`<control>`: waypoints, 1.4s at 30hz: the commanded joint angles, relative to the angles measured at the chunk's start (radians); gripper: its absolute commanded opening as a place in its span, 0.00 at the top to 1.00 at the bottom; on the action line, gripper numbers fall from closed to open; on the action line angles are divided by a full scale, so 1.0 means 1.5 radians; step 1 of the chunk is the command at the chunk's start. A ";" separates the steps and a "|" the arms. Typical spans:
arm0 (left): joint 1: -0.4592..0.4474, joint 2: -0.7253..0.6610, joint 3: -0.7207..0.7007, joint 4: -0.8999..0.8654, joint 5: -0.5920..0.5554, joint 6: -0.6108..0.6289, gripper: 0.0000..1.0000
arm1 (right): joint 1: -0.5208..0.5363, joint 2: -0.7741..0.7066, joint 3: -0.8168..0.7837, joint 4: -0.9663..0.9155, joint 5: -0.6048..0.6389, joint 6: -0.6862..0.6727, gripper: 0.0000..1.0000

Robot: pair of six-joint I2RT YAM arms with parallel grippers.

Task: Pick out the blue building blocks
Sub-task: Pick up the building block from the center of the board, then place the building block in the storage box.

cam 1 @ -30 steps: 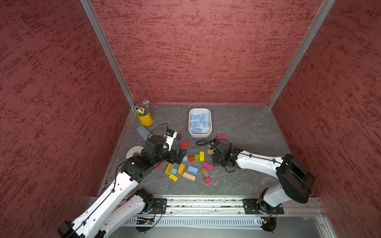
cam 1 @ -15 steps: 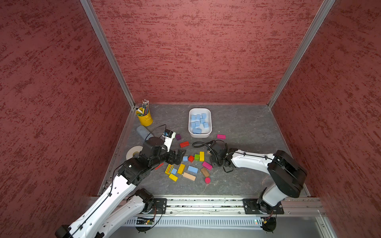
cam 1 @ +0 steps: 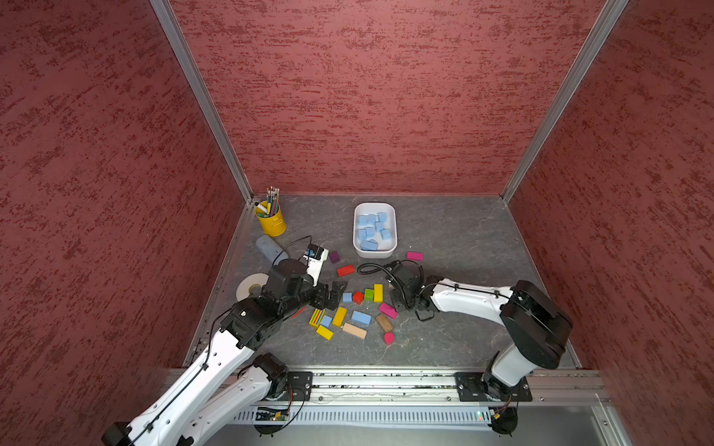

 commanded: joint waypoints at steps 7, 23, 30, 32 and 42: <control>-0.007 -0.022 -0.005 -0.001 -0.027 -0.010 0.00 | 0.004 -0.039 0.137 0.026 0.030 -0.034 0.90; -0.019 -0.055 -0.010 -0.008 -0.065 -0.014 0.00 | -0.063 0.214 0.470 -0.052 0.046 -0.069 0.90; -0.026 -0.056 -0.011 -0.009 -0.072 -0.015 0.00 | -0.104 0.281 0.517 -0.054 0.040 -0.058 0.90; -0.027 -0.058 -0.011 -0.010 -0.075 -0.015 0.00 | -0.113 0.301 0.531 -0.058 0.038 -0.057 0.90; -0.035 -0.061 -0.010 -0.012 -0.086 -0.015 0.00 | -0.142 0.375 0.590 -0.107 0.042 -0.051 0.89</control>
